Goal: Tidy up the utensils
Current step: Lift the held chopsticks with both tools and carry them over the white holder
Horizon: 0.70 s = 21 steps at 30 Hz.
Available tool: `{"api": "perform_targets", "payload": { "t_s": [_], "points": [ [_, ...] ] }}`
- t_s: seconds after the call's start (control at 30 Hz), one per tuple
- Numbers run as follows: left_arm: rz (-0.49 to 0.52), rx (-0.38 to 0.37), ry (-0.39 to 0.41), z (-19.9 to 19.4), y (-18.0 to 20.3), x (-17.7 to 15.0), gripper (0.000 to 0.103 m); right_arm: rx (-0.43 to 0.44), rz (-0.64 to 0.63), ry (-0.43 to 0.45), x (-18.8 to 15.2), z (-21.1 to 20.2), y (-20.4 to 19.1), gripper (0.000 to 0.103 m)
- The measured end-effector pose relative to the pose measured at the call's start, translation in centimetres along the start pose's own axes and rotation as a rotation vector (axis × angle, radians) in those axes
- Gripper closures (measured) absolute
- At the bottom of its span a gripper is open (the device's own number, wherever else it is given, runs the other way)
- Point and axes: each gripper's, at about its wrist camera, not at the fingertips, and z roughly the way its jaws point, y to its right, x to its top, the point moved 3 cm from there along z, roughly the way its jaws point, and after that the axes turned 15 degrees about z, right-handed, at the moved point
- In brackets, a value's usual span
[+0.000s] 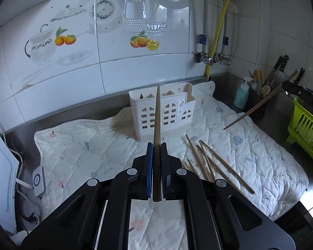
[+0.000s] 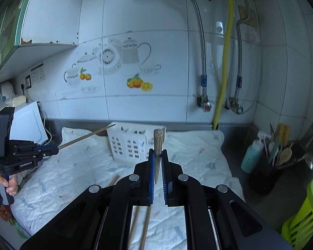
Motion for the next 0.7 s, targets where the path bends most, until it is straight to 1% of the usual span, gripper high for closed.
{"api": "perform_targets", "payload": {
  "t_s": [0.07, 0.13, 0.2, 0.3, 0.4, 0.53, 0.6, 0.7],
  "points": [
    [0.004, -0.016, -0.016, 0.5, -0.5, 1.5, 0.098, 0.014, -0.005, 0.008, 1.7, 0.5, -0.3, 0.097],
    [0.002, -0.028, -0.053, 1.4, -1.3, 2.7, 0.098, 0.014, -0.023, 0.031, 3.2, 0.9, -0.7, 0.096],
    [0.011, -0.021, -0.097, 2.5, -1.9, 3.7, 0.098, 0.019, -0.04, 0.053, 4.7, 1.4, -1.2, 0.096],
    [0.031, -0.019, -0.158, 4.1, -3.0, 4.8, 0.098, 0.03, -0.063, 0.082, 6.9, 2.6, -2.0, 0.096],
    [0.041, -0.041, -0.202, 5.2, -3.8, 5.5, 0.098, 0.036, -0.082, 0.089, 8.4, 4.3, -2.6, 0.096],
    [0.056, -0.057, -0.269, 6.4, -5.0, 6.4, 0.098, 0.033, -0.096, 0.081, 9.4, 7.1, -3.0, 0.096],
    [0.074, -0.044, -0.302, 6.7, -5.4, 6.9, 0.098, 0.032, -0.094, 0.065, 9.6, 8.6, -3.0, 0.096],
    [0.102, -0.067, -0.341, 7.2, -5.7, 7.8, 0.098, 0.025, -0.096, 0.05, 9.9, 10.5, -3.0, 0.096]
  ]
}}
